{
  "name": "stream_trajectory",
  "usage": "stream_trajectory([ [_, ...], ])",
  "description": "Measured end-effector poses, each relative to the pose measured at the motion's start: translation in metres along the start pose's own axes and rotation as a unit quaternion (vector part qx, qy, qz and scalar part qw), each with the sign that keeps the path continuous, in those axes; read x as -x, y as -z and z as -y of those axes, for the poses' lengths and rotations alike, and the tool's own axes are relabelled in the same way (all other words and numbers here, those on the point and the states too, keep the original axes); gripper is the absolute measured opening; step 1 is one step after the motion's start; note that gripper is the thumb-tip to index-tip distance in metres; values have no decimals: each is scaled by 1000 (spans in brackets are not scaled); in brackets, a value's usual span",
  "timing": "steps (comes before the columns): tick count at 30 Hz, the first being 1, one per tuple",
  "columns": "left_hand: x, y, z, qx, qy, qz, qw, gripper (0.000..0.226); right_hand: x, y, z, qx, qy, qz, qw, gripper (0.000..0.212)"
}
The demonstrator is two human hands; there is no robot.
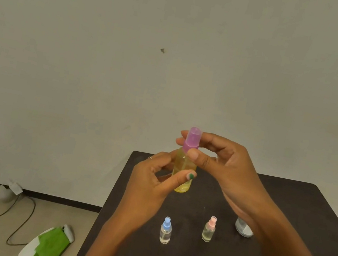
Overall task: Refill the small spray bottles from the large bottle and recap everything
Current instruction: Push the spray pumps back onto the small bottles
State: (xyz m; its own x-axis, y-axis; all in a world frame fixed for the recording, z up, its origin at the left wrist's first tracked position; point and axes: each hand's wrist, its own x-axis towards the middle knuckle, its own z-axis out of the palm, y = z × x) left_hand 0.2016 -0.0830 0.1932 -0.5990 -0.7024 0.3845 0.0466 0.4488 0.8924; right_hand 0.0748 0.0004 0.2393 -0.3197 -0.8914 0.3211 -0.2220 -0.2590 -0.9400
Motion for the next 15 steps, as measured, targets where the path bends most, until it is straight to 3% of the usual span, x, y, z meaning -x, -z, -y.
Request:
stream_trajectory([
  [3, 0, -4, -3, 4, -4, -9, 1000, 29, -2, -4, -5, -16, 5, -61, 998, 31],
  [7, 1, -7, -1, 10, -4, -14, 1000, 24, -3, -9, -13, -37, -16, -114, 993, 44],
  [12, 1, -8, 2, 13, -5, -14, 1000, 37, -4, -6, -9, -43, -32, -50, 997, 47],
  [15, 0, -9, 1, 8, -8, -21, 1000, 32, -1, -3, -2, -51, -14, -10, 999, 38],
])
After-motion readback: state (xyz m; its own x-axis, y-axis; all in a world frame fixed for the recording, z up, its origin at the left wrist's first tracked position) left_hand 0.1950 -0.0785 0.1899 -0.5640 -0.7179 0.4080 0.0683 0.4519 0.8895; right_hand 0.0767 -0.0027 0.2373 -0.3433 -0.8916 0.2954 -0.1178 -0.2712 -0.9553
